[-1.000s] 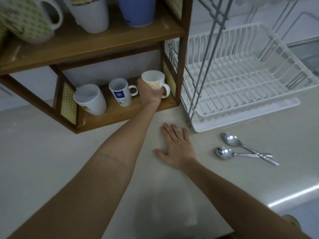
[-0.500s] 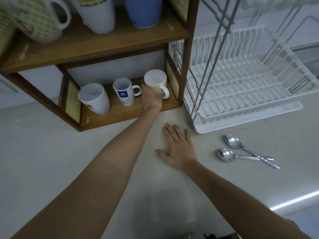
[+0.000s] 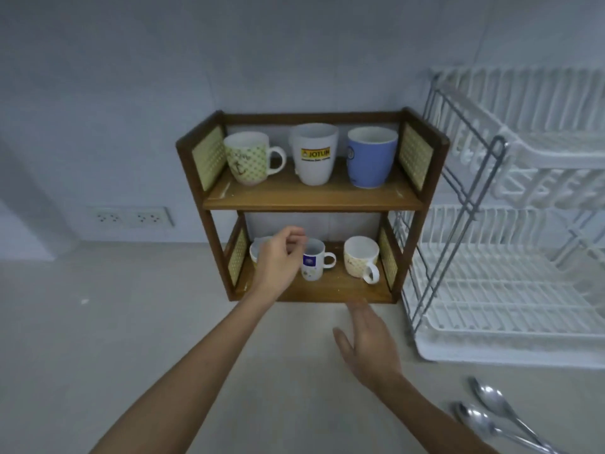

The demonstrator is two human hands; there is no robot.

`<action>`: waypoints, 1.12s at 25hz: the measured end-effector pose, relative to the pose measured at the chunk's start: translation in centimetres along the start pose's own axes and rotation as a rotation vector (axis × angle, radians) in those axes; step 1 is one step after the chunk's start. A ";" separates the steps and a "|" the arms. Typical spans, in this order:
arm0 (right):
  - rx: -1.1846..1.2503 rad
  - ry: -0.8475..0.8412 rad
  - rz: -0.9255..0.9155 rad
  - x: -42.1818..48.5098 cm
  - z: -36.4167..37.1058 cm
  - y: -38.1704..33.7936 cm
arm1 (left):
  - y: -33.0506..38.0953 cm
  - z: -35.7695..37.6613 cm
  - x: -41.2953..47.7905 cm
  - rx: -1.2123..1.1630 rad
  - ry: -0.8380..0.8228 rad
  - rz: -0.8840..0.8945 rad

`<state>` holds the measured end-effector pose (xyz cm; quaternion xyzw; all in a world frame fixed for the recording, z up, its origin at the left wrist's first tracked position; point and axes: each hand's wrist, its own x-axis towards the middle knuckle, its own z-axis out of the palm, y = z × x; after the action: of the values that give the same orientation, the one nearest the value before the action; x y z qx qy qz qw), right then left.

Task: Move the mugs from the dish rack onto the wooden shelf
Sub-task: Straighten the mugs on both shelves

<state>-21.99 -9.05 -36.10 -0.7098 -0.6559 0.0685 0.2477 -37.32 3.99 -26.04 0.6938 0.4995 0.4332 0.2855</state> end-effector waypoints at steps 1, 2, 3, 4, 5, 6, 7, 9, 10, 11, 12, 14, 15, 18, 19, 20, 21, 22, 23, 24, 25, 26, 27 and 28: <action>0.045 0.093 -0.058 1.2 -1.4 -1.5 | 0.8 -1.7 0.4 -0.028 0.061 0.031; 0.097 0.175 -0.105 2.7 -3.0 -3.2 | 1.6 -3.3 0.7 -0.054 0.112 0.065; 0.146 0.242 -0.140 4.1 -4.6 -4.8 | 2.4 -4.5 0.9 -0.071 0.146 0.093; 0.186 0.298 -0.165 5.5 -6.0 -6.2 | 3.0 -5.5 1.3 -0.079 0.172 0.118; 0.216 0.345 -0.189 6.9 -7.4 -7.6 | 3.6 -6.4 1.6 -0.076 0.202 0.143; 0.242 0.376 -0.206 8.2 -8.4 -8.7 | 4.0 -7.1 2.1 -0.066 0.234 0.166; 0.260 0.393 -0.216 9.5 -9.4 -9.7 | 4.4 -7.7 2.6 -0.055 0.267 0.185; 0.277 0.408 -0.192 12.1 -11.0 -11.1 | 5.0 -8.5 3.7 -0.027 0.321 0.184; 0.289 0.402 -0.156 13.4 -11.5 -11.6 | 5.2 -8.8 4.4 -0.008 0.332 0.159; 0.310 0.382 -0.106 14.7 -12.0 -12.0 | 5.2 -9.0 5.2 0.019 0.330 0.120; 0.335 0.355 -0.055 15.9 -12.3 -12.3 | 5.2 -9.2 6.1 0.053 0.319 0.079; 0.374 0.299 0.041 18.0 -12.5 -12.8 | 4.9 -9.3 7.8 0.119 0.280 0.010; 0.388 0.278 0.087 18.9 -12.4 -13.0 | 4.7 -9.3 8.6 0.135 0.260 -0.013; 0.476 0.241 0.218 21.2 -12.2 -13.0 | 3.8 -9.0 10.7 0.127 0.203 -0.071; 0.520 0.233 0.246 21.8 -12.0 -12.9 | 3.5 -8.9 11.3 0.118 0.194 -0.084; 0.558 0.230 0.264 22.3 -11.9 -12.8 | 3.1 -8.8 11.9 0.112 0.191 -0.094; 0.588 0.232 0.274 22.8 -11.7 -12.6 | 2.8 -8.8 12.4 0.105 0.189 -0.100; 0.611 0.237 0.281 23.2 -11.6 -12.5 | 2.4 -8.7 13.0 0.094 0.187 -0.103; 0.631 0.245 0.287 23.6 -11.4 -12.5 | 2.0 -8.6 13.4 0.080 0.182 -0.104; 0.652 0.257 0.292 23.9 -11.3 -12.5 | 1.8 -8.5 13.7 0.062 0.175 -0.106; 0.677 0.275 0.296 24.2 -11.2 -12.5 | 1.6 -8.4 14.0 0.043 0.167 -0.110; 0.703 0.293 0.301 24.4 -11.1 -12.6 | 1.4 -8.3 14.2 0.028 0.165 -0.114; 0.724 0.309 0.306 24.7 -11.0 -12.7 | 1.2 -8.2 14.5 0.022 0.168 -0.122; 0.733 0.324 0.310 24.8 -10.9 -12.8 | 1.2 -8.2 14.7 0.024 0.179 -0.136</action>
<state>-25.63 12.24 -15.39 -0.6664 -0.4265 0.2212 0.5701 -42.21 17.08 -16.68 0.6202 0.5742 0.4669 0.2601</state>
